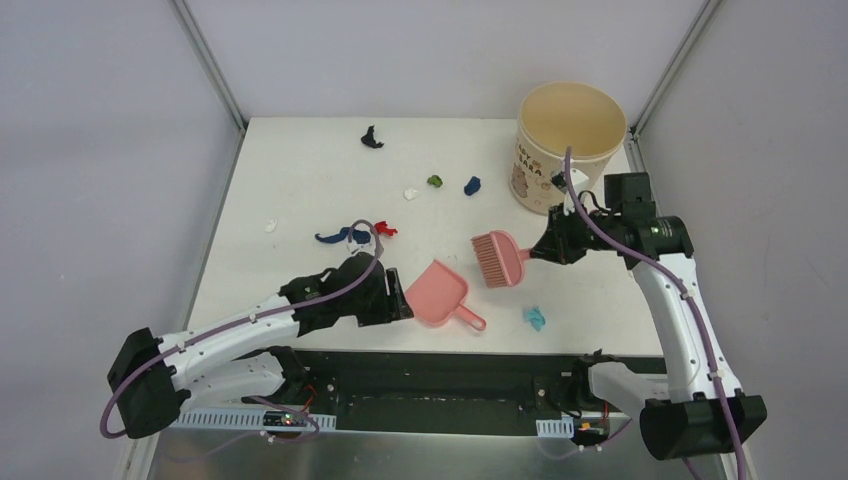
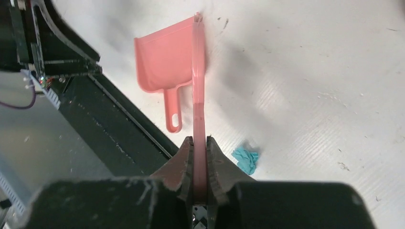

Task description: Sweep away the paper scraps from the table

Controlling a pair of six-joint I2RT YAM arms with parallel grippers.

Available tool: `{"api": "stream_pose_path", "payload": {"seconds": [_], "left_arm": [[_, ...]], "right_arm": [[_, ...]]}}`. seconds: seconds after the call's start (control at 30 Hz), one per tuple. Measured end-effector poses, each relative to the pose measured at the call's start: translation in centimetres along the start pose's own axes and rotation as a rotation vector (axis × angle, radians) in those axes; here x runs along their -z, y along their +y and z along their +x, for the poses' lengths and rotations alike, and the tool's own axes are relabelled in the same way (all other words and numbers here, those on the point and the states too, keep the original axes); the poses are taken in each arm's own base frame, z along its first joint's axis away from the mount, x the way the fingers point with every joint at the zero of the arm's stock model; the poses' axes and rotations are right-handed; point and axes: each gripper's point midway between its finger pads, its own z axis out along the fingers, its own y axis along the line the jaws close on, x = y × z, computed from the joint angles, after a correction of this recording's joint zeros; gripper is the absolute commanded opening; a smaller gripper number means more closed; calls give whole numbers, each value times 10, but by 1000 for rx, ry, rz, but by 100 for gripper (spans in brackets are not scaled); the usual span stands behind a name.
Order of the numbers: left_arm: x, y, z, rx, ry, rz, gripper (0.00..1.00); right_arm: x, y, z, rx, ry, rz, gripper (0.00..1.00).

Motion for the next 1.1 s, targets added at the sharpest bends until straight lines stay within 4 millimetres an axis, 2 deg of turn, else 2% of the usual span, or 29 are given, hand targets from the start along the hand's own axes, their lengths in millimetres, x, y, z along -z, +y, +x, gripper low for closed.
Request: {"api": "stream_pose_path", "payload": {"seconds": [0.07, 0.17, 0.43, 0.6, 0.8, 0.97, 1.1], "left_arm": [[-4, 15, 14, 37, 17, -81, 61], [-14, 25, 19, 90, 6, -161, 61], [-46, 35, 31, 139, 10, -267, 59], [-59, 30, 28, 171, -23, -268, 55], [-66, 19, 20, 200, -55, -237, 58], [-70, 12, 7, 179, -104, -234, 54], [-83, -6, -1, 151, -92, -234, 53]], "right_arm": [[2, -5, 2, -22, -23, 36, 0], [3, -8, 0, -46, -42, 57, 0], [7, -14, -9, -64, -102, 83, 0], [7, -12, -2, -70, -113, 79, 0], [8, -13, 2, -84, -121, 78, 0], [9, -12, 3, -89, -131, 74, 0], [11, -12, 3, -95, -143, 74, 0]]}}
